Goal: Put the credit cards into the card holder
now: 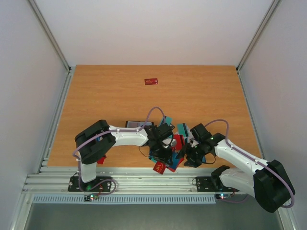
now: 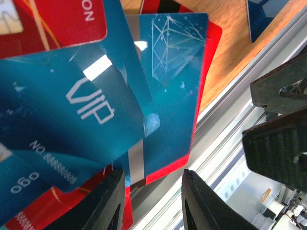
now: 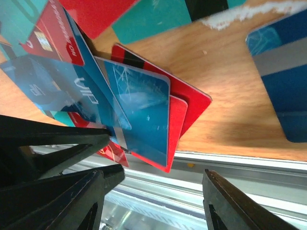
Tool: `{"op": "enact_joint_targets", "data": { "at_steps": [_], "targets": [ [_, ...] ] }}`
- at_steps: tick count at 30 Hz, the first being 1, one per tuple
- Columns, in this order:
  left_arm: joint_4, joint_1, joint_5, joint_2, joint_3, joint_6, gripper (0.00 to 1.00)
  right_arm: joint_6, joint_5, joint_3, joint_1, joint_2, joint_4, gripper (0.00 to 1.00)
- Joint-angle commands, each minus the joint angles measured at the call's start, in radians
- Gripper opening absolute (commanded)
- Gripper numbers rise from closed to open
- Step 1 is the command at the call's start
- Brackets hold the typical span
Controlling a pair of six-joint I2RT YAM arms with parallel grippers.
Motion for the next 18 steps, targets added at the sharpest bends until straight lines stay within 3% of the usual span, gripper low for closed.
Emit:
{"op": "enact_joint_targets", "data": {
  "at_steps": [1,5,10,18],
  "targets": [
    [-0.067,-0.007,-0.041,-0.061,0.018,0.013,0.35,0.064,0.005,-0.029,0.048,0.002,0.026,0.58],
    [-0.151,0.01,-0.092,-0.149,0.031,0.046,0.35,0.128,0.022,-0.031,0.154,0.003,0.095,0.58],
    [-0.178,0.091,-0.118,-0.242,-0.041,0.09,0.35,0.249,0.161,-0.019,0.29,-0.049,0.117,0.59],
    [-0.174,0.133,-0.111,-0.228,-0.08,0.156,0.34,0.436,0.29,0.022,0.496,0.003,0.204,0.6]
  ]
}}
